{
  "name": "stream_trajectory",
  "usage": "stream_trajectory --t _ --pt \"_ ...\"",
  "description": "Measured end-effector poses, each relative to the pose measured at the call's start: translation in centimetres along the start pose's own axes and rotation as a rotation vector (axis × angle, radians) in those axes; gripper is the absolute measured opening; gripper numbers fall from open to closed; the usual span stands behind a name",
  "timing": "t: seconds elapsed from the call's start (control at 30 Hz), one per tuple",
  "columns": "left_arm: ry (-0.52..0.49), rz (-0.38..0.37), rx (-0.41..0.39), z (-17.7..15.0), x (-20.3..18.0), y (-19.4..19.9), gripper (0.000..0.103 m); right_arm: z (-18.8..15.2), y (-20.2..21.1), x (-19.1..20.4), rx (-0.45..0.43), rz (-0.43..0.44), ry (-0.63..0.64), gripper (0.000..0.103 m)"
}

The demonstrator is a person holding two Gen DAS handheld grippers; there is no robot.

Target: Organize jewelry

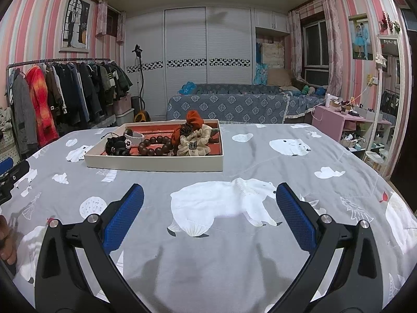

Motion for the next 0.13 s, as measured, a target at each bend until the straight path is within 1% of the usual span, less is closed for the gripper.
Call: stream_trajectory --t 0.13 --pt "-0.003 -0.006 0.011 -0.07 -0.13 -0.22 0.099 0.09 -0.13 0.05 0.003 0.001 0.001 0.099"
Point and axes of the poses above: each gripper's, at about its wrist camera, not at the fingertips, and y roughly against the way its jaws point, x to its left, z to its top, the point moved 10 cm from there along -y, roughly the way its jaws point, and after that the axes turned 10 degrees about -y, right-handed, at the moved point
